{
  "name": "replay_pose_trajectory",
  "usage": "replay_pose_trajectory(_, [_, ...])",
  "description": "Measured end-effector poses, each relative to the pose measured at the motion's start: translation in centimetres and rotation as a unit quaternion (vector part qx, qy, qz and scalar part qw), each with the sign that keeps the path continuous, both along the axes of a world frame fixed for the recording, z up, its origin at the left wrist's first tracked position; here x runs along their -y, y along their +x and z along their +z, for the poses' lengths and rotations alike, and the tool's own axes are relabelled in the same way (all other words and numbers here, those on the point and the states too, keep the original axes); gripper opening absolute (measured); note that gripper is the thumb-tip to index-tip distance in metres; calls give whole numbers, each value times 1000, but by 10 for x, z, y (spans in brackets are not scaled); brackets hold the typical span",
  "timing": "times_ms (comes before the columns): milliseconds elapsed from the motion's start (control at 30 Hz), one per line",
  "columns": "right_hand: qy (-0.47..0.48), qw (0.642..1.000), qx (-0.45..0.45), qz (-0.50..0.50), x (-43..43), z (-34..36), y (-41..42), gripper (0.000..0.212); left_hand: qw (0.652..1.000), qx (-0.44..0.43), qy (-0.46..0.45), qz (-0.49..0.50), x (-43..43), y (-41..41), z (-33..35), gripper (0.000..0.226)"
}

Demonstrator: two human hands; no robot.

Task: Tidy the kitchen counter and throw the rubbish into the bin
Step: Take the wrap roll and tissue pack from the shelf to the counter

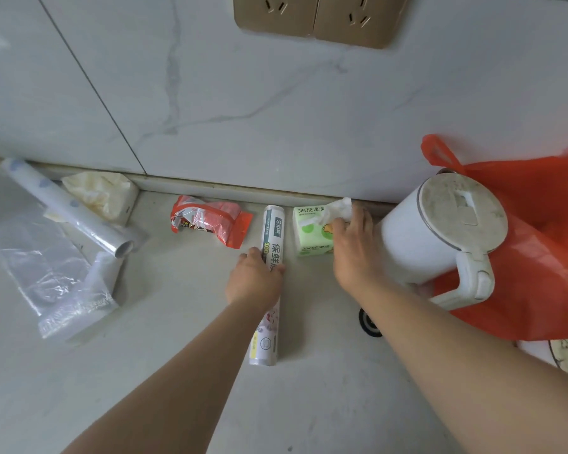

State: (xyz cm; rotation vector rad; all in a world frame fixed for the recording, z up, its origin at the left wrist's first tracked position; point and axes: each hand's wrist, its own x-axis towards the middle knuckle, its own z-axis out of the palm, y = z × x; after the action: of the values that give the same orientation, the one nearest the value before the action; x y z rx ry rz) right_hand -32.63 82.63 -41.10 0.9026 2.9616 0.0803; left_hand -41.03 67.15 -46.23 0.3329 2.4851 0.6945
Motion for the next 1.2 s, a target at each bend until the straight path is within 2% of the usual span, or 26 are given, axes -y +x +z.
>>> replay_pose_trajectory(100, [-37, 997, -64, -4, 24, -6, 20, 53, 1000, -3, -3, -7, -4, 4, 3, 46])
replay_pose_trajectory(167, [-69, 993, -99, 8, 43, -9, 39, 45, 1000, 3, 6, -8, -8, 5, 5, 46])
replay_pose_trajectory(300, [-138, 982, -128, 5, 66, -17, 70, 40, 999, 26, 36, 2, -19, 8, 7, 49])
replay_pose_trajectory(567, [-223, 968, -113, -5, 49, -20, 63, 60, 997, 31, 58, 28, -33, 13, 5, 54])
replay_pose_trajectory(700, [-230, 969, -93, -7, 35, -22, 47, 60, 997, 21, 65, 29, -35, 10, 4, 53])
replay_pose_trajectory(867, [-258, 965, -39, -23, 20, -28, 27, 77, 993, 32, 101, 42, -35, 1, -2, 42])
replay_pose_trajectory(1033, [-251, 967, -41, -33, 14, -26, 18, 75, 991, 33, 126, 39, -28, -2, -5, 33])
replay_pose_trajectory(1100, [-247, 968, -34, -34, 16, -25, 20, 70, 990, 49, 131, 34, -26, -2, -5, 43])
replay_pose_trajectory(1200, [-252, 965, -54, -49, 29, -24, 26, 58, 987, 72, 136, 49, -16, 1, 0, 76])
